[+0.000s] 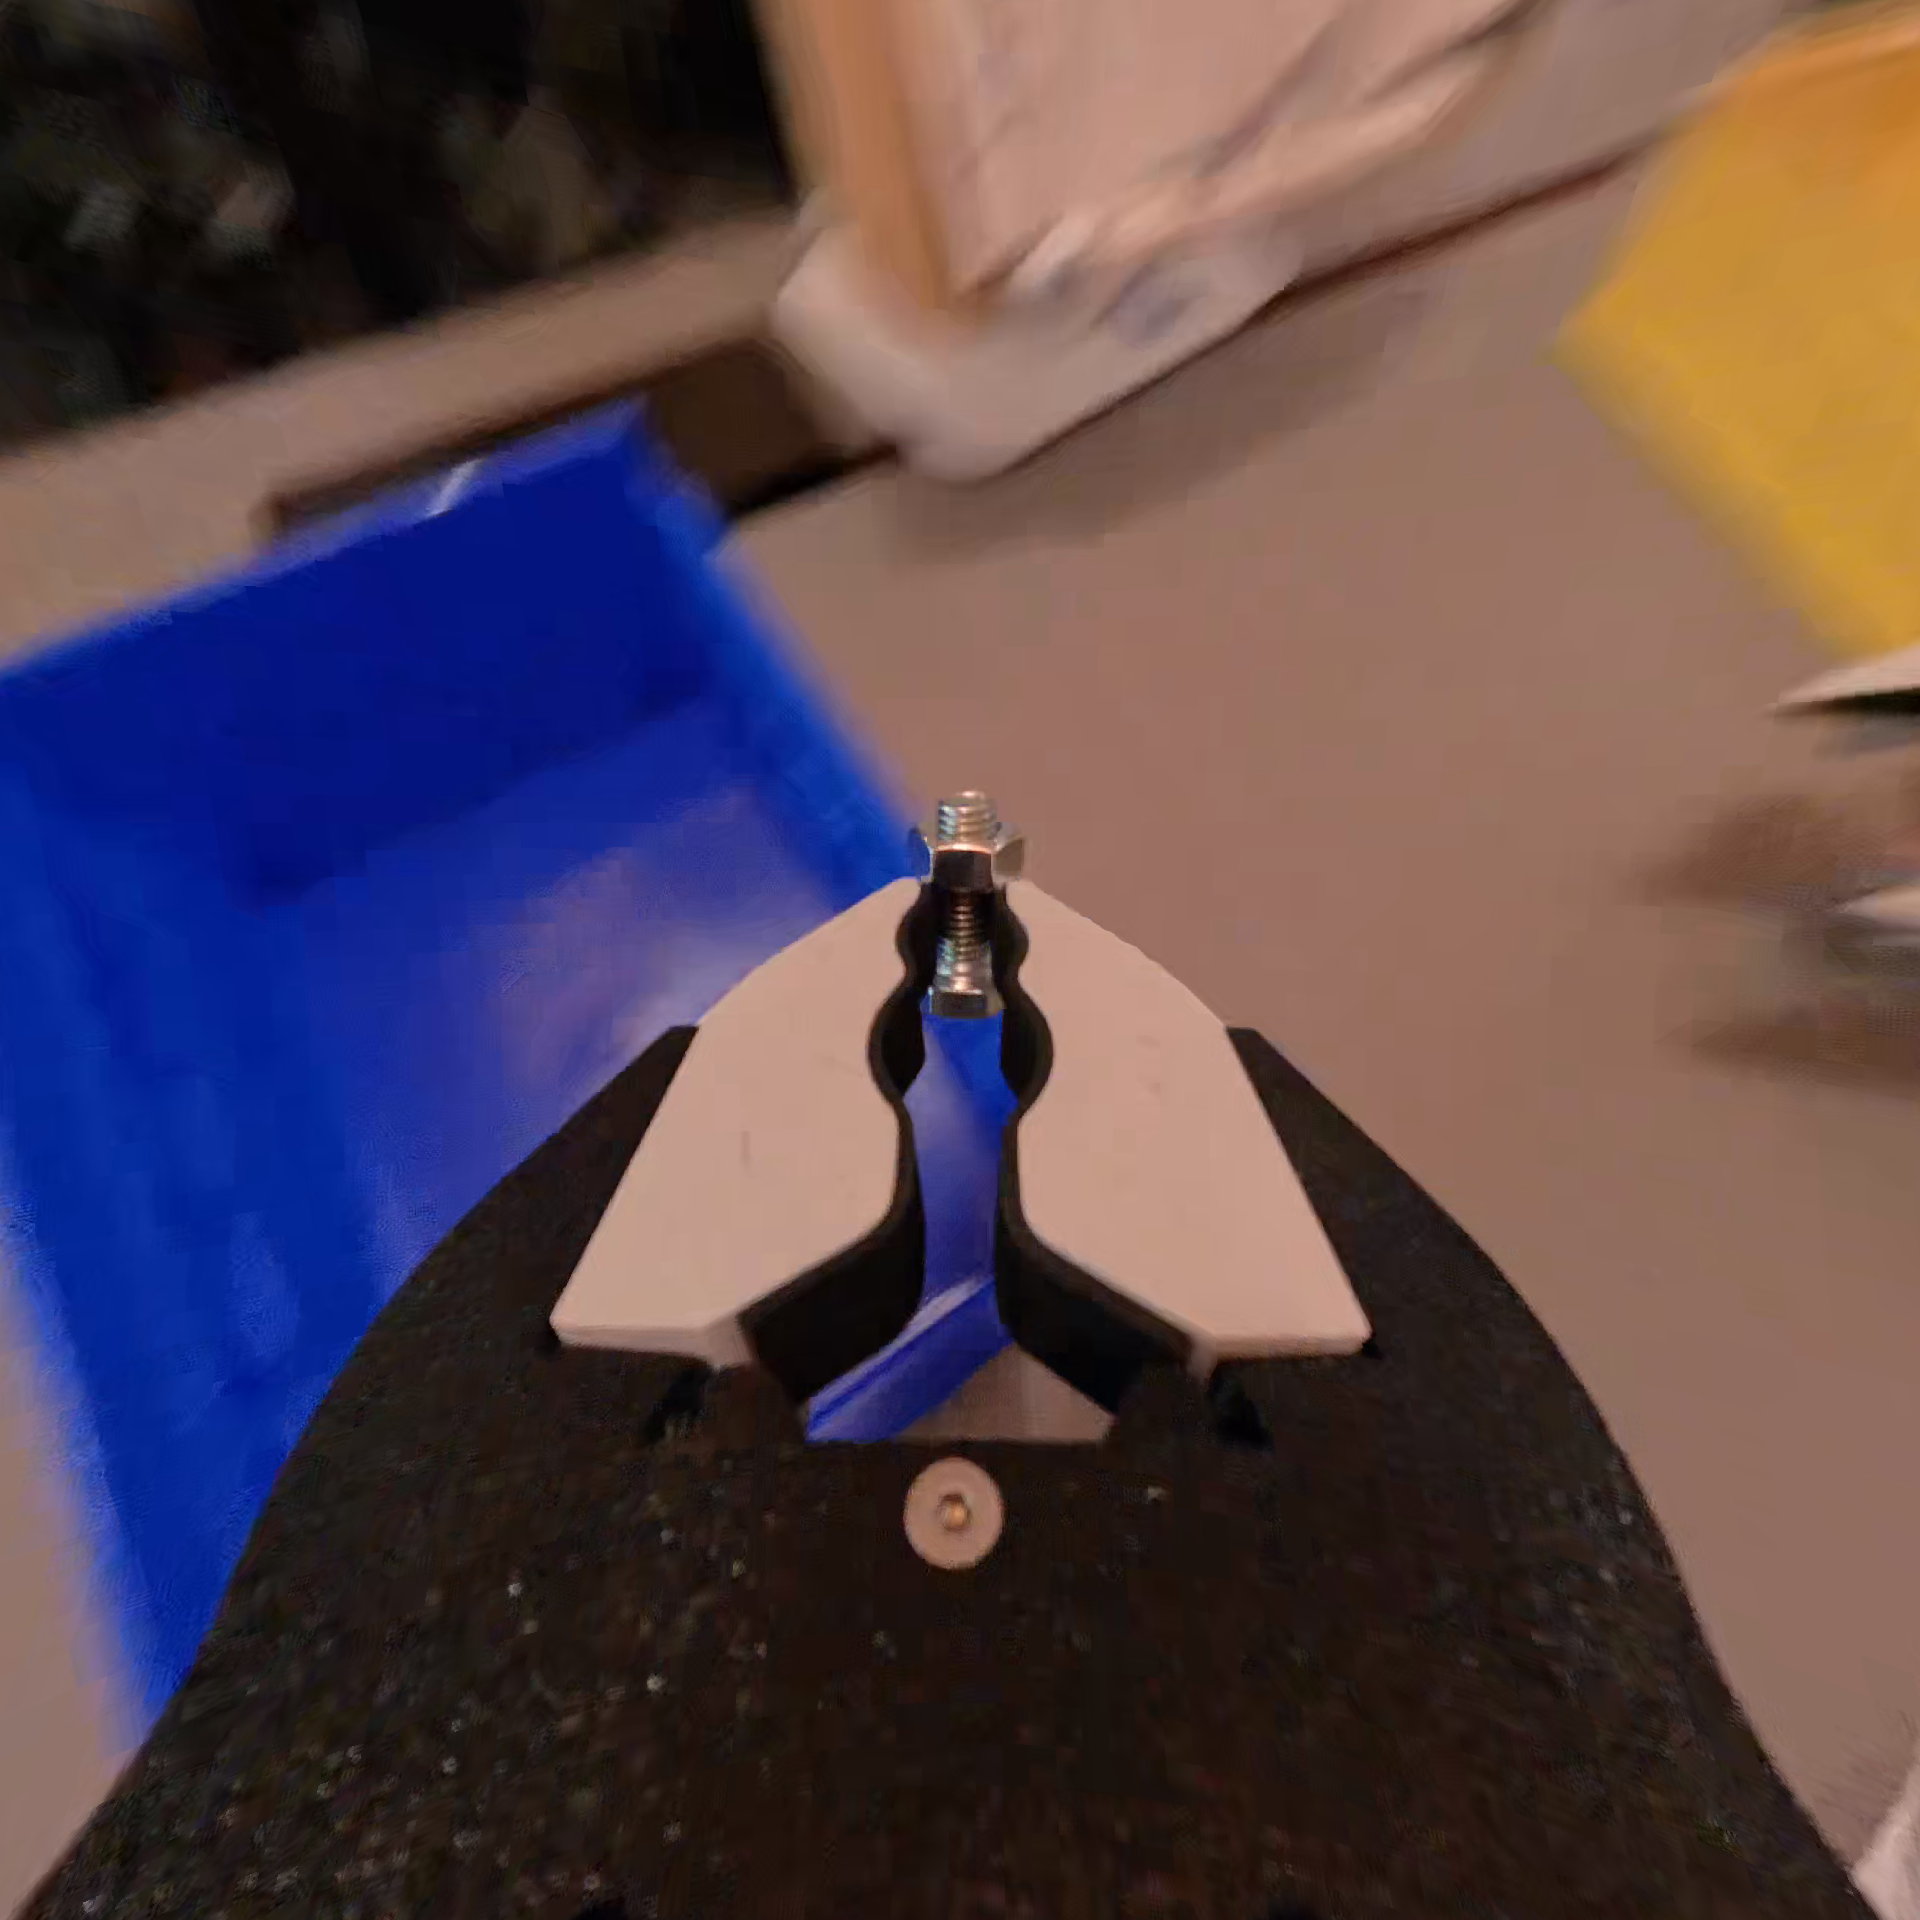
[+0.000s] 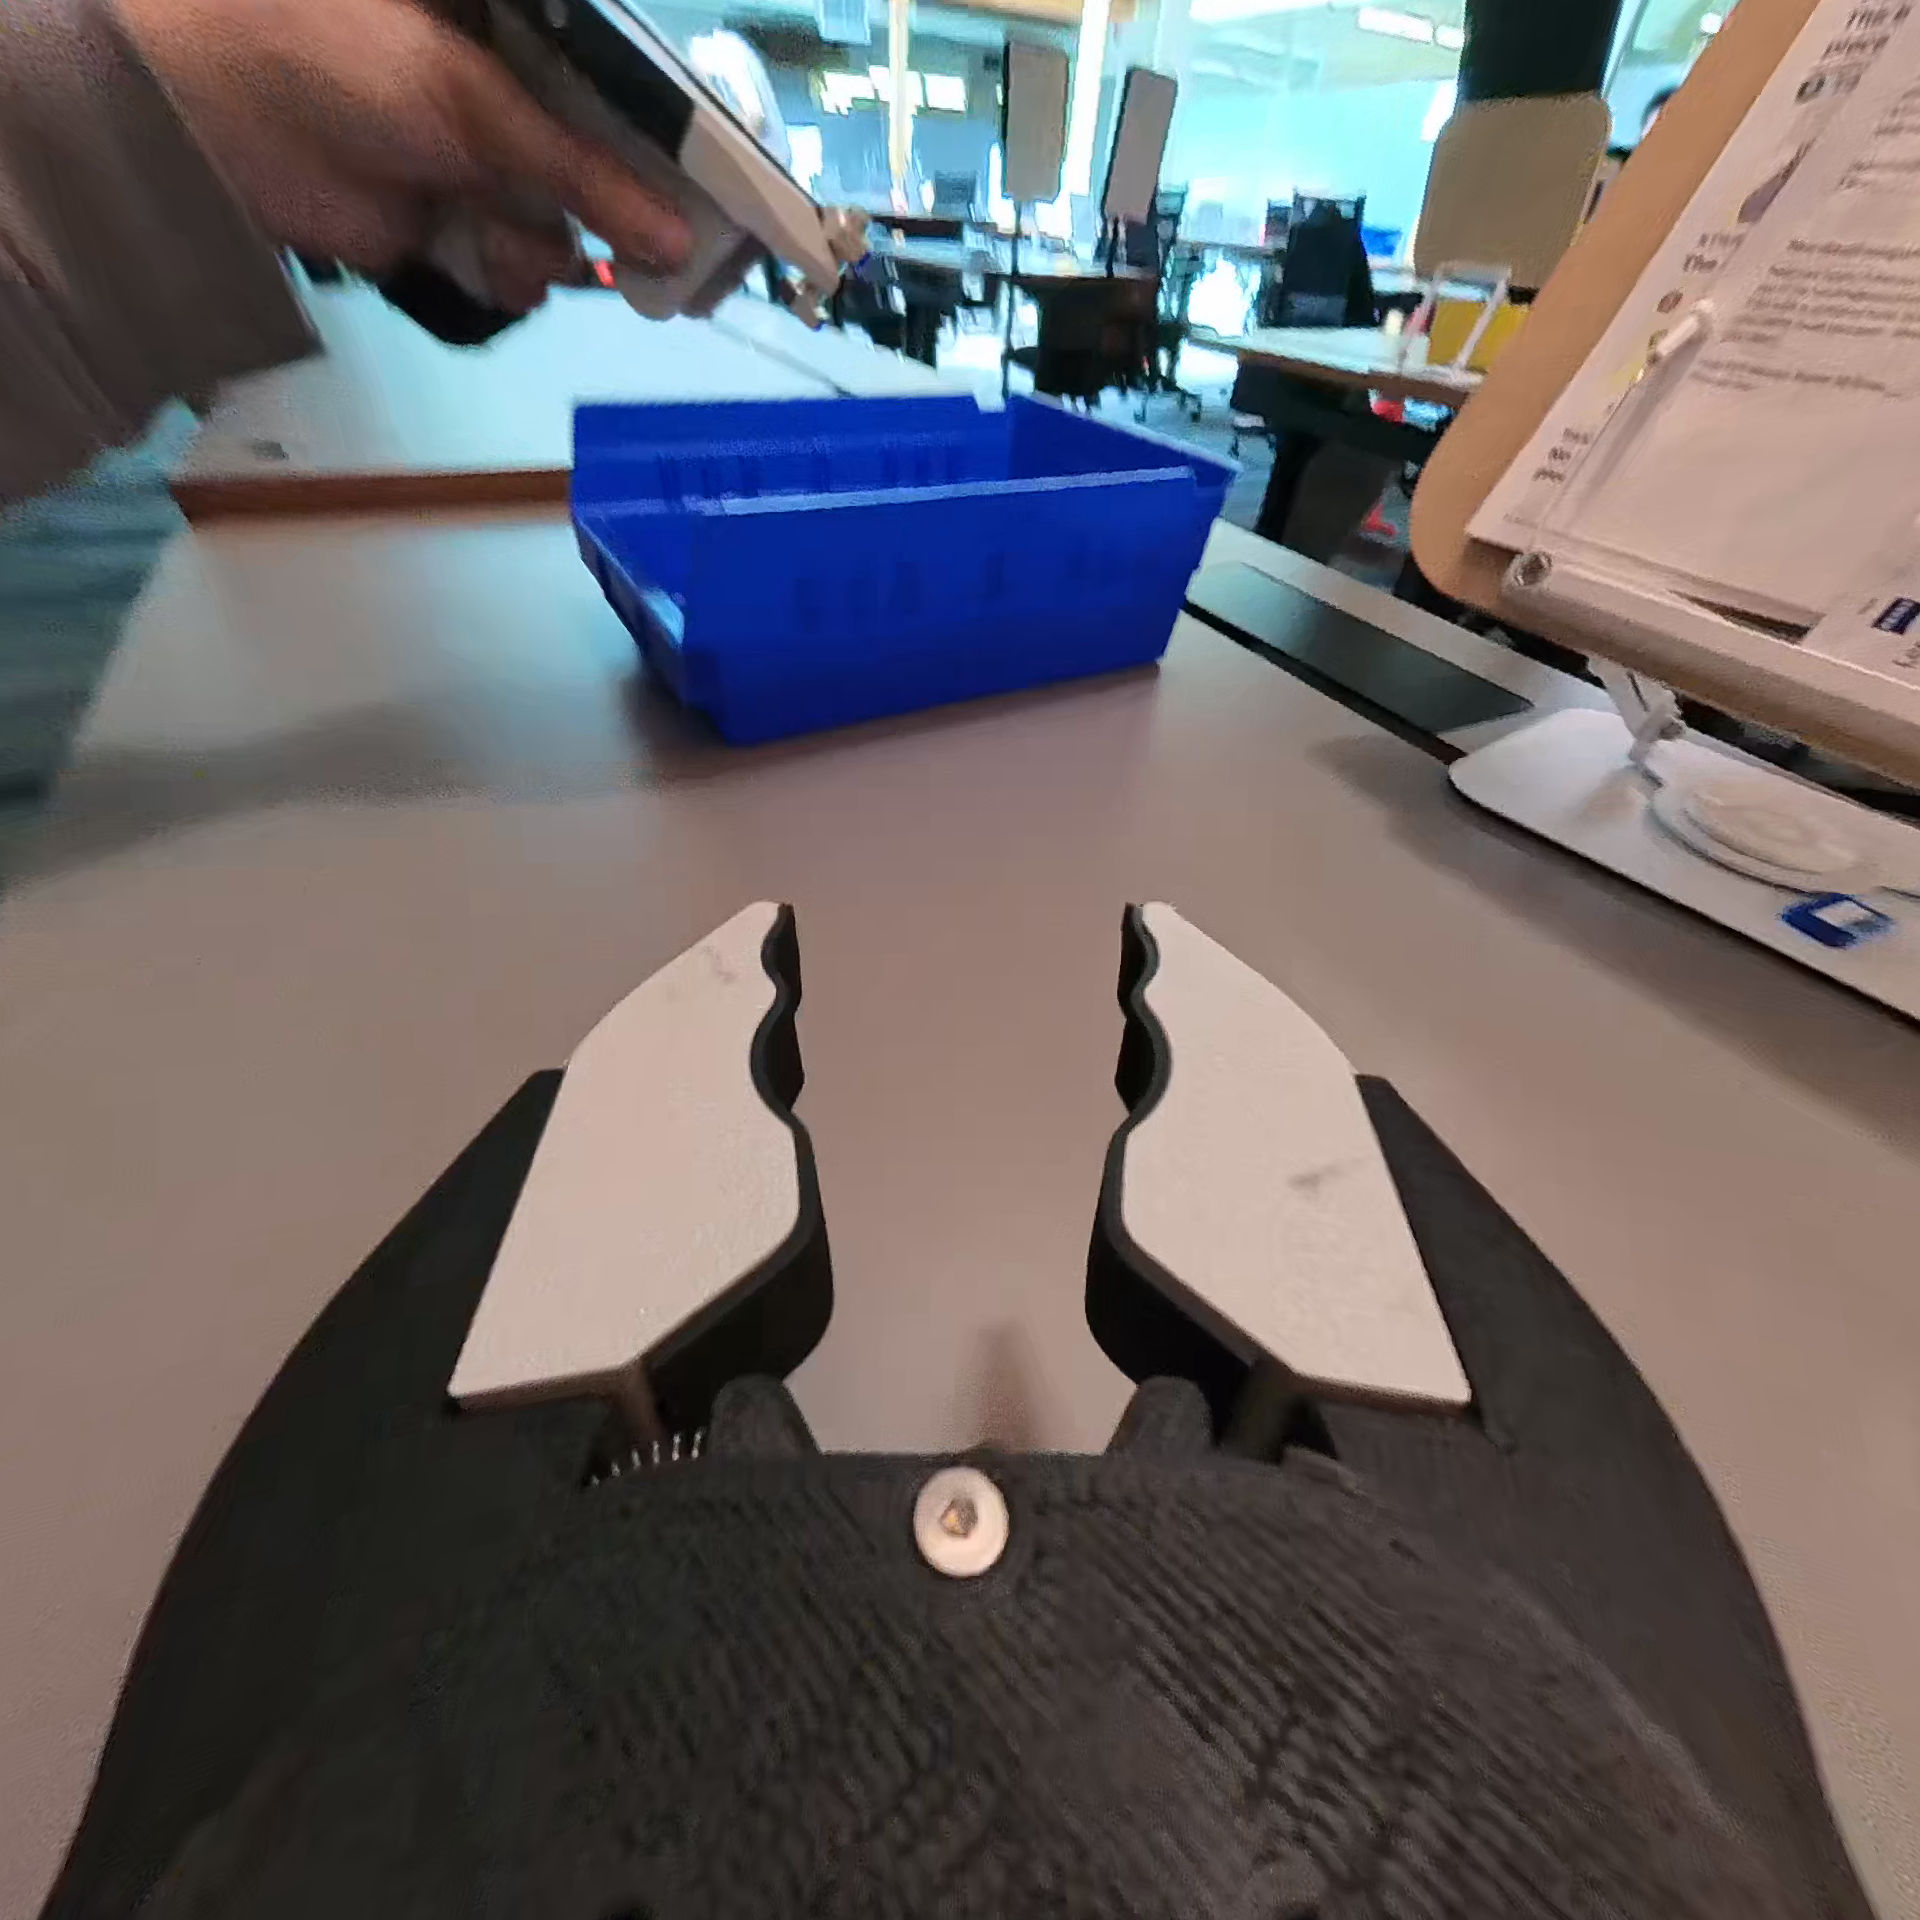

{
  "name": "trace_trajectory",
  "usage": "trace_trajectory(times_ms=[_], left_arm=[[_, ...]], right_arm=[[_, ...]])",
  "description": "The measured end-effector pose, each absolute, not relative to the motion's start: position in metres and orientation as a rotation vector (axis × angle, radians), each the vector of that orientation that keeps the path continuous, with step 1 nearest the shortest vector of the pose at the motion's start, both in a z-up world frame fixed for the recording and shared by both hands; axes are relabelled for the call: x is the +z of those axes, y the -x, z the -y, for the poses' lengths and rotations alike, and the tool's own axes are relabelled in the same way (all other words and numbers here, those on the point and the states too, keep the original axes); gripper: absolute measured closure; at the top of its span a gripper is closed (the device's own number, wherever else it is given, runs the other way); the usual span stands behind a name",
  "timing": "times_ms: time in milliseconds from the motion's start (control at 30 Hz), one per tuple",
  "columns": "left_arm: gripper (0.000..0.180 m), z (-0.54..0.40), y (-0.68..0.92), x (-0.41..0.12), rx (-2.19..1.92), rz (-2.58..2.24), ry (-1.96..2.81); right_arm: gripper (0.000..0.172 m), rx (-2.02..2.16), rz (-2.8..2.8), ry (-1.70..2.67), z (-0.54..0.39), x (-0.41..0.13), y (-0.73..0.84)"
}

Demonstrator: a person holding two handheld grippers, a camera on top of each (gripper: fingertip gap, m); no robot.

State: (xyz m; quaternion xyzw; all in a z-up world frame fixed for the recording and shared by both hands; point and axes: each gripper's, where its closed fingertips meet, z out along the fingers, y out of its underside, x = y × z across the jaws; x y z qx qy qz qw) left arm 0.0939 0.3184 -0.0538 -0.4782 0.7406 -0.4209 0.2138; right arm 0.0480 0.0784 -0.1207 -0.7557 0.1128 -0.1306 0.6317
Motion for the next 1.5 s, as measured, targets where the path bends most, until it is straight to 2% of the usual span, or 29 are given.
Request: trace_trajectory(times_ms=[33, 100, 167, 300, 467, 767, 1000, 1133, 1167, 1200, 1267, 1500], left_arm=[[0.172, -0.291, -0.086, -0.035, -1.358, -2.047, 1.210], [0.172, -0.246, -0.066, -0.010, -1.664, -2.017, 0.996], [0.172, -0.205, -0.048, -0.007, -1.877, -2.010, 0.806], [0.172, -0.140, -0.029, -0.046, -2.092, -2.045, 0.593], [0.172, -0.101, -0.023, -0.087, -2.224, -1.996, 0.496], [0.172, -0.079, -0.005, -0.101, -2.151, -2.084, 0.366], [0.172, -0.077, -0.001, -0.103, -2.117, -2.101, 0.327], [0.172, -0.086, -0.008, -0.103, -2.068, -2.065, 0.373], [0.172, -0.088, -0.007, -0.099, -2.106, -2.034, 0.361], [0.172, -0.091, -0.004, -0.091, -2.161, -1.989, 0.338], [0.172, -0.096, -0.004, -0.084, -2.189, -1.923, 0.341], [0.172, -0.080, -0.004, -0.096, -2.084, -2.007, 0.324]], right_arm=[[0.113, -0.271, -0.258, 1.690, -0.081, -0.115, -0.045], [0.113, -0.215, -0.239, 1.606, -0.084, -0.103, -0.037], [0.118, -0.142, -0.178, 1.551, -0.088, -0.093, -0.024], [0.122, -0.020, -0.108, 1.503, -0.091, -0.086, -0.007], [0.136, -0.081, -0.119, 1.404, -0.081, -0.073, -0.014], [0.137, -0.121, -0.051, 1.469, -0.098, -0.080, 0.000], [0.144, -0.168, -0.079, 1.485, -0.099, -0.083, -0.006], [0.124, -0.148, -0.197, 1.494, -0.091, -0.087, -0.025], [0.125, -0.149, -0.238, 1.474, -0.088, -0.086, -0.030], [0.141, -0.191, -0.297, 1.462, -0.081, -0.086, -0.041], [0.130, -0.224, -0.342, 1.453, -0.072, -0.086, -0.053], [0.126, -0.092, -0.119, 1.414, -0.095, -0.073, -0.007]])
